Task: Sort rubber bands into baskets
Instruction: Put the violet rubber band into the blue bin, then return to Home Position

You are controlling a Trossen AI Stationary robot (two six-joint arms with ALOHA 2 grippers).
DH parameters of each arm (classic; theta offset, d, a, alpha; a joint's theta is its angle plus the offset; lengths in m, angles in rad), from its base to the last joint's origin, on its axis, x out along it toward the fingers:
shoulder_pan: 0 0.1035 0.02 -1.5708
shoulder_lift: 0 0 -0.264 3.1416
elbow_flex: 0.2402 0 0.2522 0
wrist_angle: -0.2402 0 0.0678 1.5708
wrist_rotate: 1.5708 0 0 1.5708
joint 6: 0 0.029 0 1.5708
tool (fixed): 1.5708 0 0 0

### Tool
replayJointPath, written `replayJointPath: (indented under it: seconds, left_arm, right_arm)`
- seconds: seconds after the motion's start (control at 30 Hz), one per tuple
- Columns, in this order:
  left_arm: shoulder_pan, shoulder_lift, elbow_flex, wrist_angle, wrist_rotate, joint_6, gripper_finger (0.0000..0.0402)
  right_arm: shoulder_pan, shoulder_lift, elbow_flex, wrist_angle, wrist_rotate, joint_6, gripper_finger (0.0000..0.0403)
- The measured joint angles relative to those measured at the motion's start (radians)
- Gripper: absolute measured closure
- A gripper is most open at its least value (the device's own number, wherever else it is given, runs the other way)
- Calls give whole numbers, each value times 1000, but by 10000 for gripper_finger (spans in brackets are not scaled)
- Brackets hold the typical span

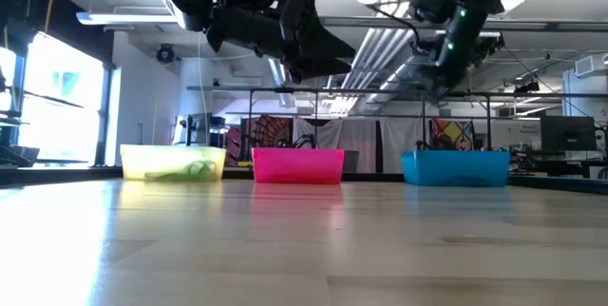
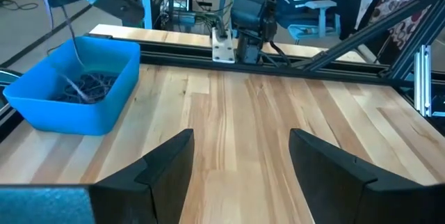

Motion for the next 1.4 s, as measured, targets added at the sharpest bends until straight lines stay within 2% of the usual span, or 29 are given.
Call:
replayJointPath:
  seconds: [0.17,0.3,0.4,0.57,0.77,0.9,0.97,1.03,1.1,1.23,1.27,1.4]
  left_arm:
    - [0,0,0,0,-1,8,173]
    - [-2,0,0,0,-45,9,173]
    - [-2,0,0,1,-46,9,173]
    - [-2,0,0,5,-48,10,173]
    - [-3,0,0,14,-48,8,173]
    - [-3,0,0,14,-43,39,178]
    - [-3,1,0,19,-42,40,191]
    - [-6,1,0,23,-42,37,211]
    - [-8,1,0,24,-41,38,238]
    - [-7,1,0,42,-41,38,306]
    - [-5,2,0,53,-41,37,323]
    - [-2,2,0,101,-43,34,378]
  right_arm:
    - [-68,0,-71,22,0,5,403]
    - [-102,0,-132,43,-29,30,402]
    - [-117,0,-164,29,-50,44,390]
    - [-130,0,-184,15,-61,58,319]
    - [-137,0,-183,37,-121,193,216]
    - [-170,0,-165,35,-270,266,189]
    - [-181,0,-155,41,-349,213,194]
    - [-176,0,-154,63,-370,159,218]
    - [-162,-2,-154,97,-374,119,258]
    - [-106,-10,-154,172,-383,48,372]
    - [-89,-12,-154,193,-387,23,387]
    - [-15,-20,-155,259,-390,-21,388]
